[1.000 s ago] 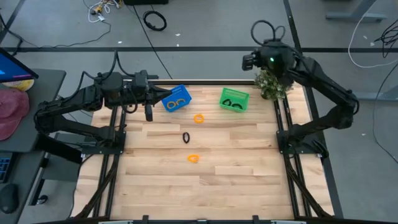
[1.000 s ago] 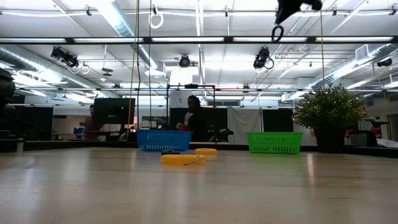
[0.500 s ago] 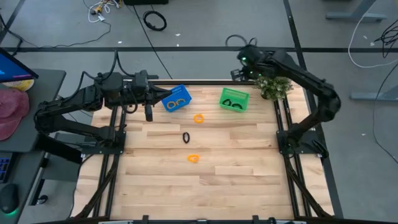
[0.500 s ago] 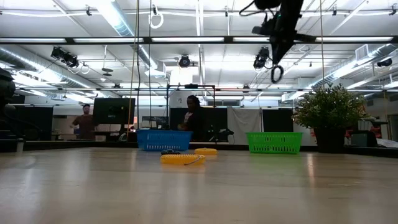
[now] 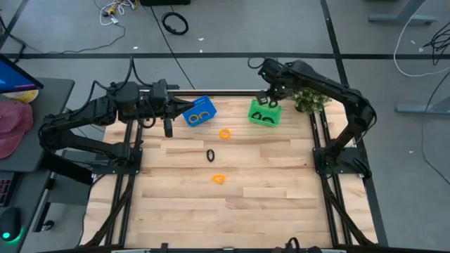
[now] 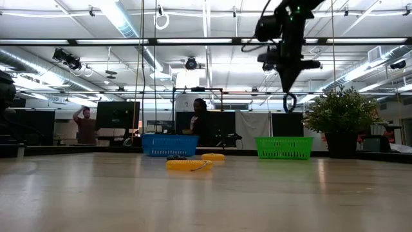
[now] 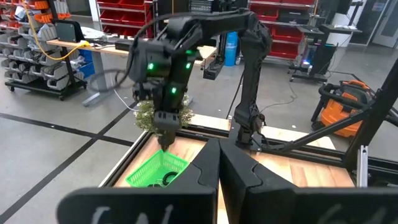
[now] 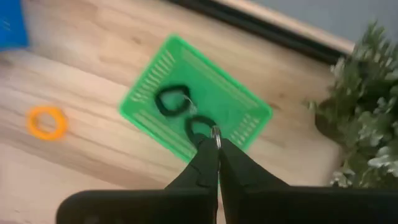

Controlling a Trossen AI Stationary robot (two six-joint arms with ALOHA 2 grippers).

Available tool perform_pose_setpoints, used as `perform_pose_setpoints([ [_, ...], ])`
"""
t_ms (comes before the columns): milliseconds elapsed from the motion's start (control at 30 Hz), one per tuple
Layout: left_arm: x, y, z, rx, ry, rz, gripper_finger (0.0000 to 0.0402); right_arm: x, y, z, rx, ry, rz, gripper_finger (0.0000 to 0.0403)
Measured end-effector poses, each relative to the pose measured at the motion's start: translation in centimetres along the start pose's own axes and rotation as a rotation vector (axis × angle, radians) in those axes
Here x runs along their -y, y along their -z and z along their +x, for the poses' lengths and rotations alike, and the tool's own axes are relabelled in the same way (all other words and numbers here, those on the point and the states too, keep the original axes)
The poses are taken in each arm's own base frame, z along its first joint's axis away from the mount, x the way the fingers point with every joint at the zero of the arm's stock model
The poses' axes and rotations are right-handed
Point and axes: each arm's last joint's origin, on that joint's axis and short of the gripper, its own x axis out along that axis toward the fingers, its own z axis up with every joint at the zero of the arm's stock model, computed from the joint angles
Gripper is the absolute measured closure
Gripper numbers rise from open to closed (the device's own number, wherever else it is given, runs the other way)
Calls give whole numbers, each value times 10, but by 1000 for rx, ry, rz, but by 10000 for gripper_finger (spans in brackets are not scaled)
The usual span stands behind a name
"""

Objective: Sort spring keychains
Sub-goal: Put the black spring keychain into the green bin

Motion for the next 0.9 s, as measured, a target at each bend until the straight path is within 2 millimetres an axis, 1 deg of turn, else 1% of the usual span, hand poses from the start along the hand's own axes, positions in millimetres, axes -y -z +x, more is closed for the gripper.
perform_pose_setpoints([
  [167, 0, 0, 0, 0, 0, 15, 394, 8, 5, 29, -77, -19, 22, 403],
  [300, 0, 0, 0, 0, 0, 15, 394, 9, 12, 49, -102, -20, 61, 403],
  [567, 0, 0, 0, 0, 0, 14, 394, 12, 18, 83, -61, -41, 122, 403],
  [733, 0, 0, 0, 0, 0, 14, 394, 15, 22, 97, -35, -39, 148, 403],
  [900, 0, 0, 0, 0, 0, 10, 394, 16, 25, 103, -29, -33, 134, 401],
])
